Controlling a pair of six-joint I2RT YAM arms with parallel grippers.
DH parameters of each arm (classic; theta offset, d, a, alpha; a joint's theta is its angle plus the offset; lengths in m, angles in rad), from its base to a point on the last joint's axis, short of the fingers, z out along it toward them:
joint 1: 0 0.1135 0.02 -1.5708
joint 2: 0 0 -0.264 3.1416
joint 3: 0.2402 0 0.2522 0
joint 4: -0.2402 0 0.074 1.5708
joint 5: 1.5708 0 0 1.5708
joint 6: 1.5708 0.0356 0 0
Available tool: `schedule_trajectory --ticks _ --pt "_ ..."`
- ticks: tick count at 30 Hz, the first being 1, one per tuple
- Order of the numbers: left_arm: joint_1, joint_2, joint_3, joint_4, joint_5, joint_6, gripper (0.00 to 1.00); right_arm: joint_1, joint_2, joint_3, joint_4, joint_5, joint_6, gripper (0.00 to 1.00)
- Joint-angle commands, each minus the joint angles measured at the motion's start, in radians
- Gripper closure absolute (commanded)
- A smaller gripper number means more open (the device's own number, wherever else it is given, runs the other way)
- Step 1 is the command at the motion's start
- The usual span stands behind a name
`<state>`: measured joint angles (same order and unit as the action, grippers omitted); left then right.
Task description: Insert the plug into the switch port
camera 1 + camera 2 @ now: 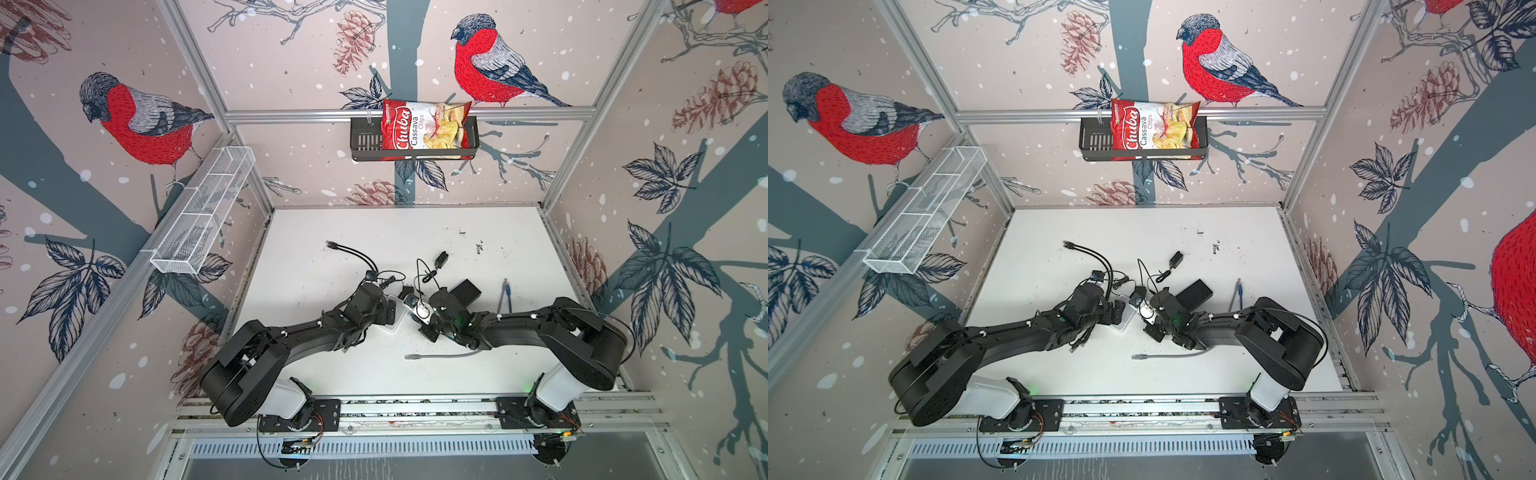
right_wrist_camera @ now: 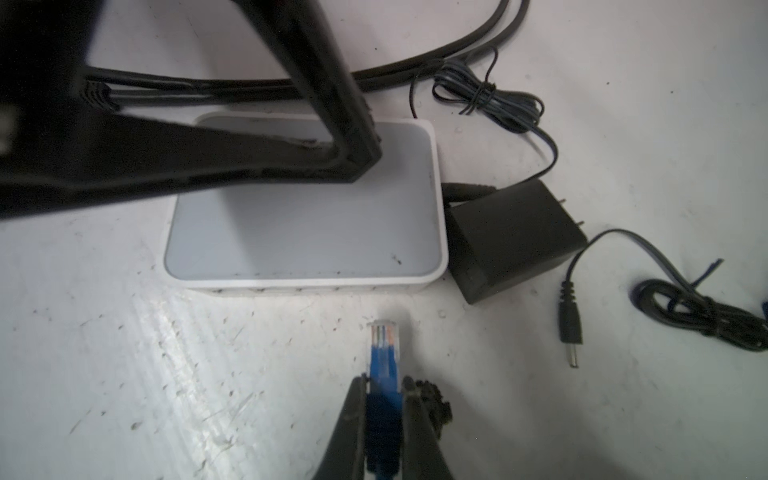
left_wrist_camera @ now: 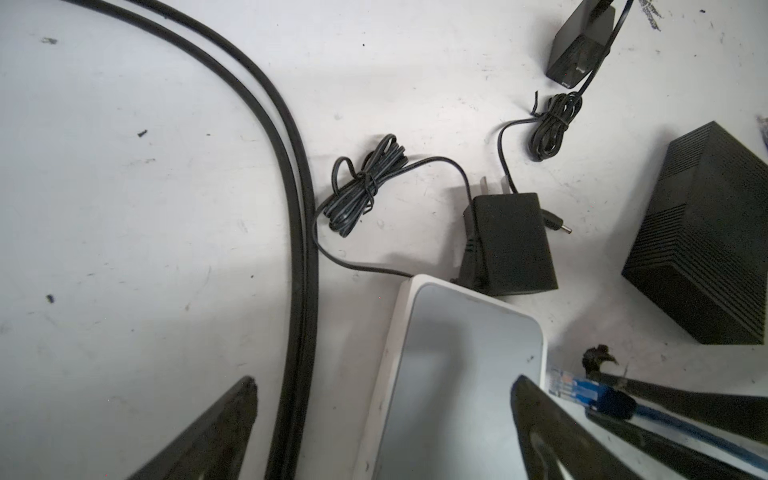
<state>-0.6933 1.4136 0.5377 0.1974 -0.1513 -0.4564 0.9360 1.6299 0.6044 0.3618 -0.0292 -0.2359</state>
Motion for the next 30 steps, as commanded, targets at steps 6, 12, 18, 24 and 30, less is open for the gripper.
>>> schedule_trajectory --ticks 6,12,18,24,30 --pt "0.005 0.012 0.006 0.054 0.028 -0.035 0.07 0.014 -0.02 -0.017 0.057 -0.03 0.012 0.98" --pt "0.005 0.028 0.011 0.05 0.047 -0.036 0.08 0.032 -0.003 -0.004 0.058 -0.041 0.021 0.99" --pt "0.004 0.046 0.016 0.05 0.061 -0.049 0.08 0.044 0.019 -0.001 0.071 -0.038 0.037 0.99" --pt "0.005 0.065 0.019 0.057 0.083 -0.055 0.1 0.05 0.021 -0.002 0.084 -0.025 0.046 0.99" --pt "0.005 0.07 0.018 0.062 0.092 -0.053 0.11 0.046 0.03 0.009 0.081 0.028 0.054 0.99"
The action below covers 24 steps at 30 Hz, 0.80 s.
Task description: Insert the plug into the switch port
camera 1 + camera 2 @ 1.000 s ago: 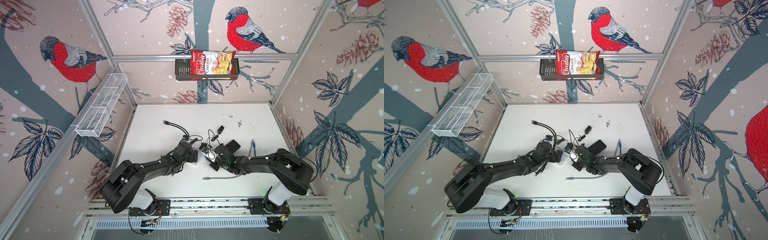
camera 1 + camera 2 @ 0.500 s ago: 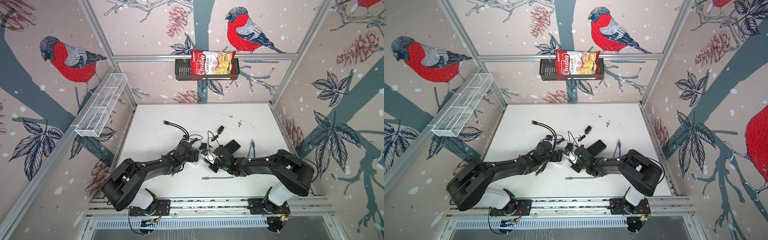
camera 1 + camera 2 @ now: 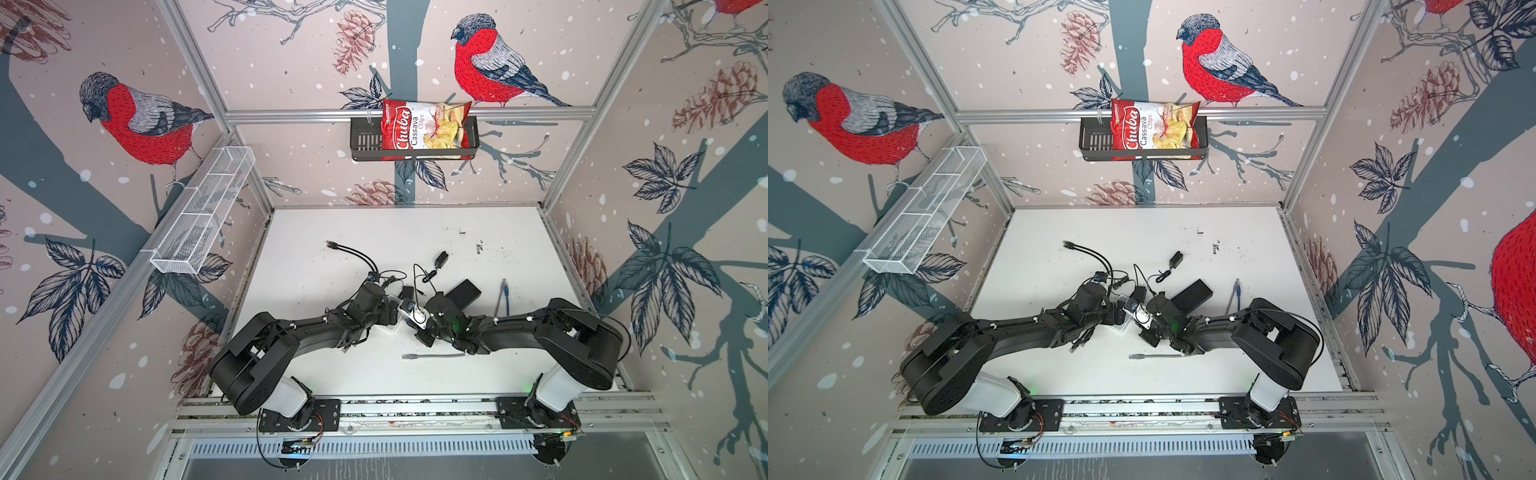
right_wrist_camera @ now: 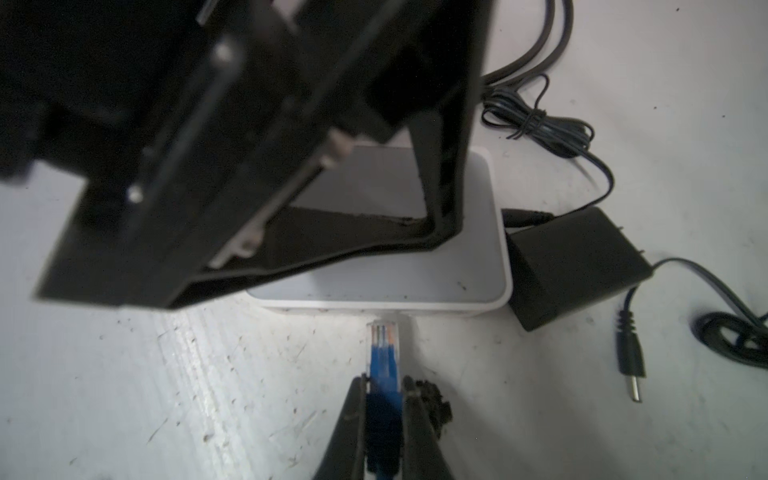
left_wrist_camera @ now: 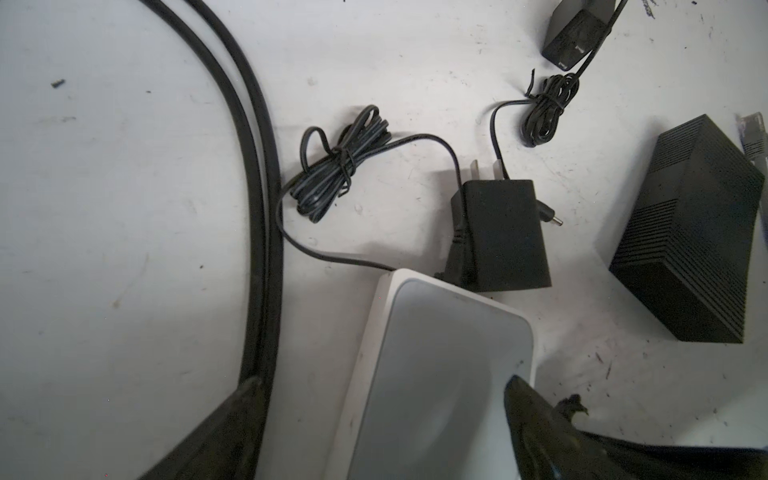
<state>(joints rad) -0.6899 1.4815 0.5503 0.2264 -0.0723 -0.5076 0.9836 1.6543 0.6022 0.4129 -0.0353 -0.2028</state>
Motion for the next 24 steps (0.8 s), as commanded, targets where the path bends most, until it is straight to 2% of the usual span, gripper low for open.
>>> schedule_trajectory --ticks 1,15,24 --pt "0.001 0.002 0.005 0.034 0.012 -0.002 0.11 -0.005 0.006 0.014 0.028 0.037 0.021 0.99" --pt "0.001 0.006 -0.017 0.059 0.025 0.005 0.12 -0.015 0.039 0.038 0.022 0.04 0.022 0.99" --pt "0.001 0.032 -0.006 0.076 0.071 0.015 0.13 -0.01 0.043 0.043 0.038 0.031 0.027 0.99"
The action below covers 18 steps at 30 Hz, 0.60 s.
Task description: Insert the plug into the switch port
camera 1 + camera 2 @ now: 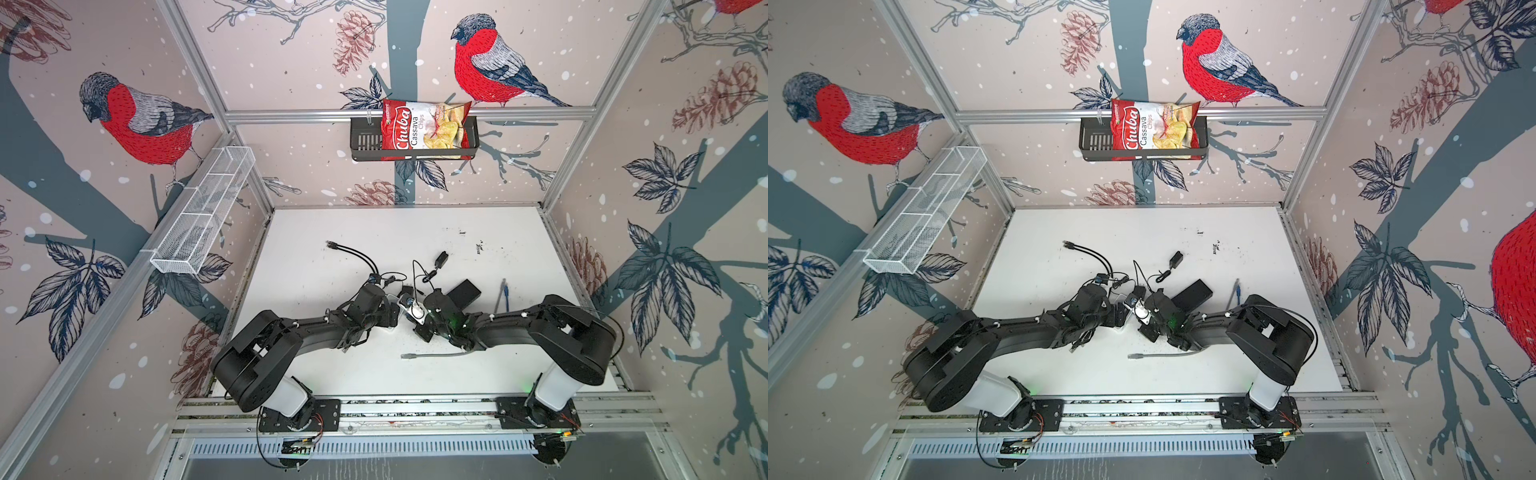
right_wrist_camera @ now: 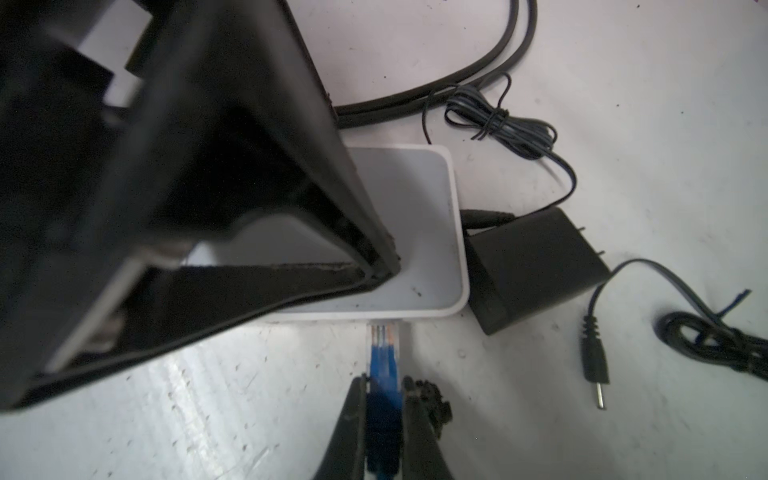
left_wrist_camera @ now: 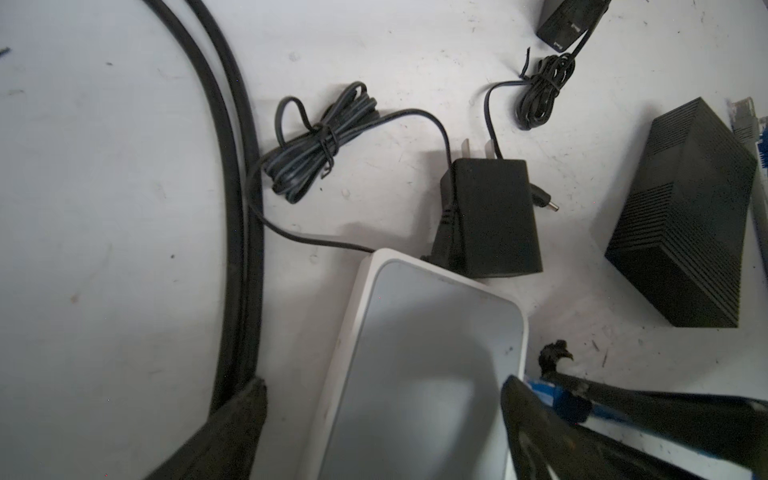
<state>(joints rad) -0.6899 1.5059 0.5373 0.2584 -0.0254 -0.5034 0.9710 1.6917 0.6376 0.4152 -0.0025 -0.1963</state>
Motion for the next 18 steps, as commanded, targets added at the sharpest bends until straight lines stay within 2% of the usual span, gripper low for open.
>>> schedule_trajectory --ticks 1,18 --pt "0.001 0.012 0.007 0.046 0.029 0.009 0.14 0.002 0.009 0.011 0.034 -0.006 0.019 0.99" --pt "0.001 0.027 -0.001 0.075 0.075 -0.006 0.16 0.031 0.042 0.031 0.076 0.04 0.049 1.0"
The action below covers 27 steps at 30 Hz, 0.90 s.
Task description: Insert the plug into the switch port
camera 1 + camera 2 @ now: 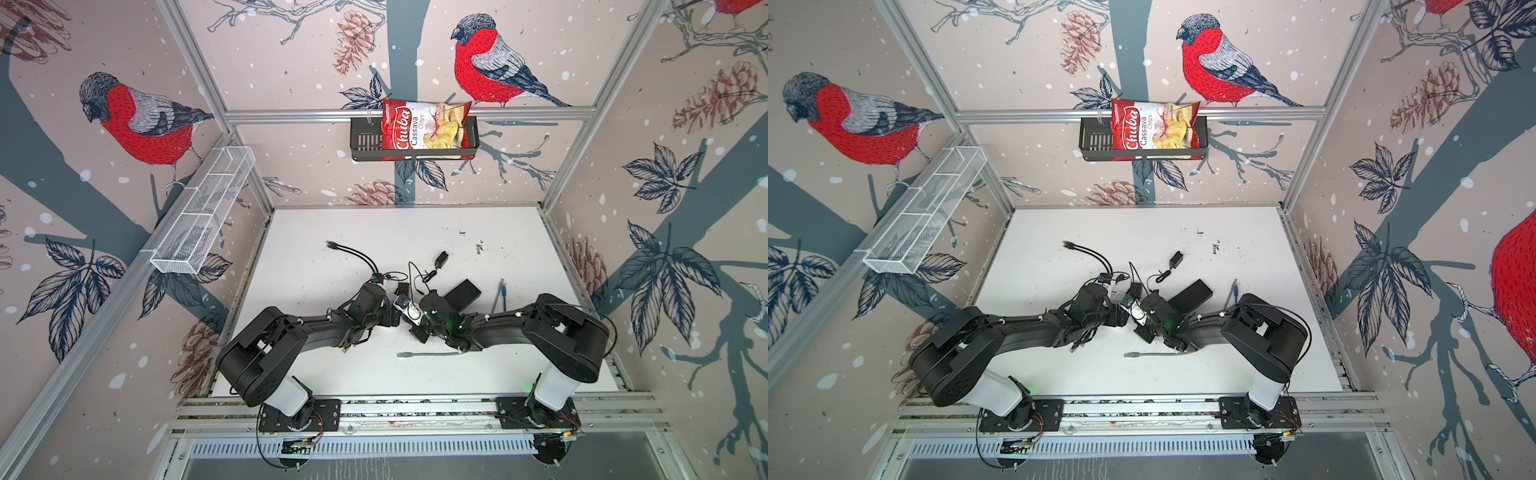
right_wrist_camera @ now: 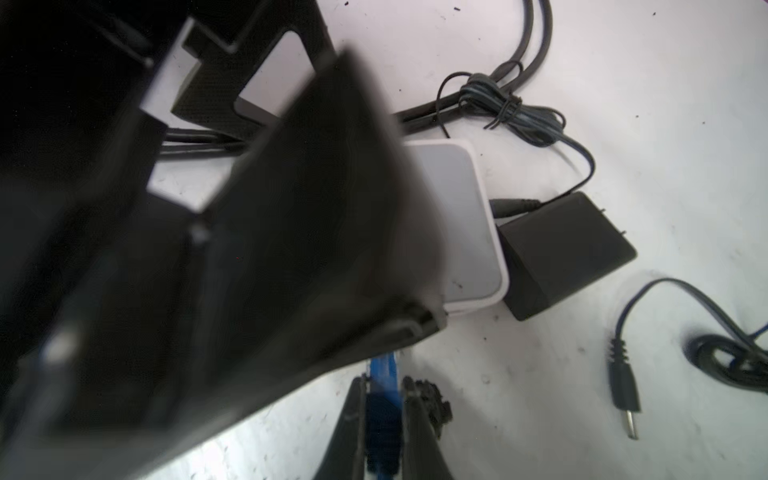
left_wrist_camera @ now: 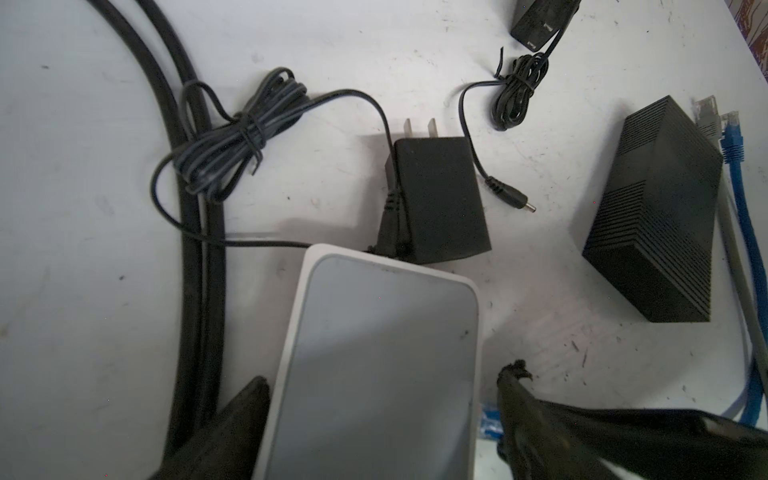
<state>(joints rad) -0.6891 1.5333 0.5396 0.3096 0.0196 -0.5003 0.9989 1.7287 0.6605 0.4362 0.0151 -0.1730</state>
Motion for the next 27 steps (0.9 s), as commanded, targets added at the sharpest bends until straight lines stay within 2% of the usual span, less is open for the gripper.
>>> schedule_trajectory --ticks 1,8,22,27 --pt "0.0 -0.001 -0.006 0.025 0.029 -0.009 0.16 0.003 0.006 0.007 0.06 0.031 0.03 1.0" --pt "0.001 -0.021 -0.017 0.005 0.001 -0.003 0.16 0.001 -0.006 -0.004 0.073 0.069 0.021 1.0" --pt "0.0 -0.064 -0.021 0.008 -0.036 0.012 0.13 0.005 0.007 -0.004 0.062 0.02 0.001 1.0" --pt "0.0 -0.093 -0.04 -0.01 -0.11 -0.003 0.13 0.009 0.013 -0.008 0.059 0.037 0.002 1.0"
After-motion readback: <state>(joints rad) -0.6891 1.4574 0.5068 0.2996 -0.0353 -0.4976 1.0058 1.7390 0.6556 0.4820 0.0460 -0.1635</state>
